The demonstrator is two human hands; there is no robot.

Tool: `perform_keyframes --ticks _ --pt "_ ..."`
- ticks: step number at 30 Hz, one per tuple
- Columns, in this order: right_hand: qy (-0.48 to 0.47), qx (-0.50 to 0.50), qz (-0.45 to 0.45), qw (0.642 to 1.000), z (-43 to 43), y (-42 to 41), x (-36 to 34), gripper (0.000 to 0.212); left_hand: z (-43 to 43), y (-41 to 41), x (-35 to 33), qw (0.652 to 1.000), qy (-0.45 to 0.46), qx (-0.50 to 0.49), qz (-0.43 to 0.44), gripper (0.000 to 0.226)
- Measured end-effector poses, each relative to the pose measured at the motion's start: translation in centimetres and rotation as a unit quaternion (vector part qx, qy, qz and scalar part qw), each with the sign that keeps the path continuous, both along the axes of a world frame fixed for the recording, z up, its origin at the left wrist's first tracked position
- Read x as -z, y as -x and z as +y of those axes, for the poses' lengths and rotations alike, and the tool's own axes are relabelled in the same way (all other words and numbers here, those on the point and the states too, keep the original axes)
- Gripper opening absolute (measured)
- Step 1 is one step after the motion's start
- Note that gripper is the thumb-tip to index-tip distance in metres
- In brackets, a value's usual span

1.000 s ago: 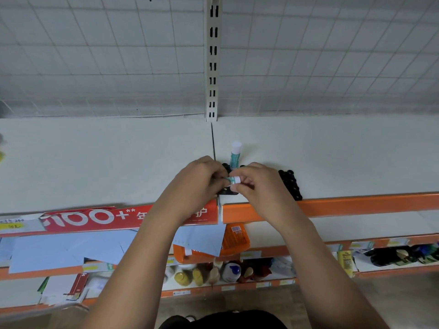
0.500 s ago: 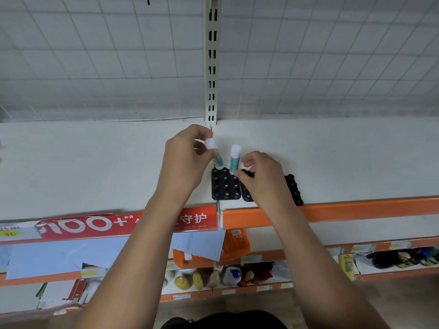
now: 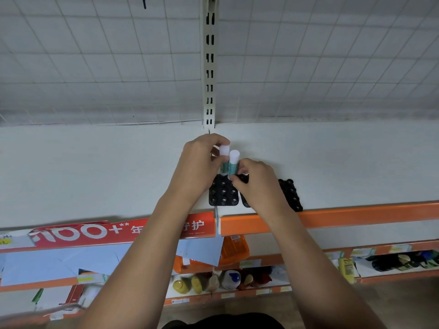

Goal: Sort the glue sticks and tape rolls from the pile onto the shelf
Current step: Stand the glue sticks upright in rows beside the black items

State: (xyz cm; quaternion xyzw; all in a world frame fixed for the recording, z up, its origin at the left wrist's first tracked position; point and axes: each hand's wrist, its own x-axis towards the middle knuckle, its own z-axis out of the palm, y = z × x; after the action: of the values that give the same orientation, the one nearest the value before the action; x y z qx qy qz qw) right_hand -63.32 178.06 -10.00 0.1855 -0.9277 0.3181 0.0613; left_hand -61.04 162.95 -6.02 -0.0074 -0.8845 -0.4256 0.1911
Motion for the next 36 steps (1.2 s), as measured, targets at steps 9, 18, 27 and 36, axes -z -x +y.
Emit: perform_keyframes --ticks 9,18,27,36 --pt "-0.008 -0.011 0.014 1.000 0.0 -0.3 -0.3 0.015 -0.1 -0.3 -0.1 1.000 -0.002 0.003 -0.015 0.024" --pt "-0.010 -0.004 0.003 1.000 0.2 -0.6 -0.3 0.016 0.2 -1.0 0.9 1.000 0.008 0.015 -0.021 0.022" --pt "-0.034 -0.007 -0.003 0.999 0.6 -0.6 -0.4 0.017 0.6 -1.5 1.0 0.999 0.016 0.005 -0.034 0.020" --pt "-0.014 -0.027 -0.016 0.999 2.0 -1.3 -1.1 0.040 1.2 -2.3 0.6 0.996 0.051 -0.042 -0.055 0.025"
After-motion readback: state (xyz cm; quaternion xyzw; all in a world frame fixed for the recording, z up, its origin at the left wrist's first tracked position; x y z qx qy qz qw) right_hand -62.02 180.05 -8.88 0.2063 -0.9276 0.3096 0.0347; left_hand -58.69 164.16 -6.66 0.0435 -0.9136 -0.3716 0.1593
